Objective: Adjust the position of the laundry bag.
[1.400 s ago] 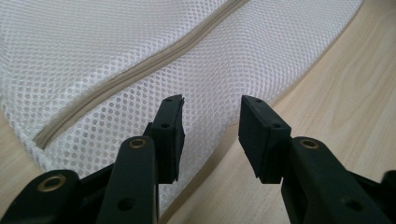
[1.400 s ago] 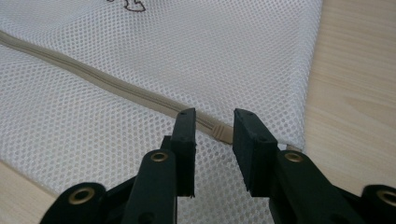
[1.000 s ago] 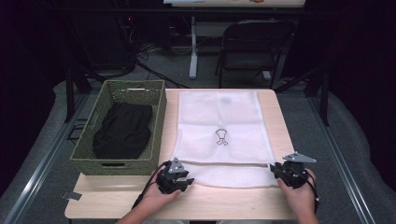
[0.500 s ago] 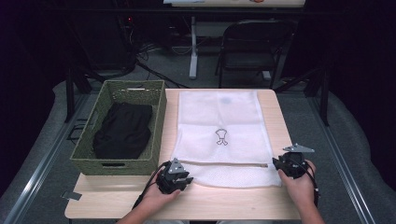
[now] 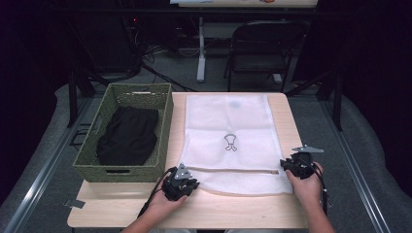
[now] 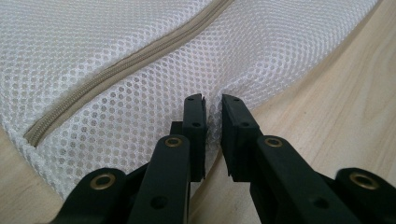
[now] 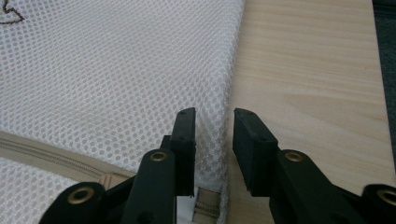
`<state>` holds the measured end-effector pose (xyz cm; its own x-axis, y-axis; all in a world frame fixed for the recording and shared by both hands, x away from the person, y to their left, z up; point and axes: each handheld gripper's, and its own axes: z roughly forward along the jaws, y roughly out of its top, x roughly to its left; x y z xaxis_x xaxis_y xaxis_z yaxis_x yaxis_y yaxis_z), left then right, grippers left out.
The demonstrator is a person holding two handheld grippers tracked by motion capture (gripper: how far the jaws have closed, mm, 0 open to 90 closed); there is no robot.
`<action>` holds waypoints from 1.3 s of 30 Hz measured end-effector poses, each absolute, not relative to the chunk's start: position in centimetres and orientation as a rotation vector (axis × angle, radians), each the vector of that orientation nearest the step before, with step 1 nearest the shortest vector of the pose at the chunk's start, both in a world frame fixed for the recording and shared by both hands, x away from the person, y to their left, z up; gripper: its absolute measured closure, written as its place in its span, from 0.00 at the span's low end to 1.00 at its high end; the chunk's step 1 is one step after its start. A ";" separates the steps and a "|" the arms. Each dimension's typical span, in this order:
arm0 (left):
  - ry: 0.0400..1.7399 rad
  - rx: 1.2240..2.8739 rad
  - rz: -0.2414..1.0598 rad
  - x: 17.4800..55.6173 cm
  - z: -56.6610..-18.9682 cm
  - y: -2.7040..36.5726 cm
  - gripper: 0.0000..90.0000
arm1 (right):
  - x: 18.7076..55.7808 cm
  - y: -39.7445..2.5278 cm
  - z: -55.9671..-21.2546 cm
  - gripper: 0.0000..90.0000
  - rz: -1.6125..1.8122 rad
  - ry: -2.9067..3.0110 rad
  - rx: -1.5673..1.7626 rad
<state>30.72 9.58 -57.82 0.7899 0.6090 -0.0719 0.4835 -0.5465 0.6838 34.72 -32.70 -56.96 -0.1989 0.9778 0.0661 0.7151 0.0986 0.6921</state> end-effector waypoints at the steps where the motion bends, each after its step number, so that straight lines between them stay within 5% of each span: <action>1: 0.805 2.256 0.224 30.7 -57.8 9.6 0.90 | 34.7 -32.7 -57.0 0.78 0.857 1.971 1.655; 14: 0.822 2.239 0.184 31.0 -57.7 9.8 0.96 | 34.8 -32.4 -57.1 0.97 0.851 2.003 1.625; 39: 0.827 2.216 0.140 30.0 -54.6 11.1 0.97 | 33.3 -31.4 -54.6 0.98 0.854 2.100 1.520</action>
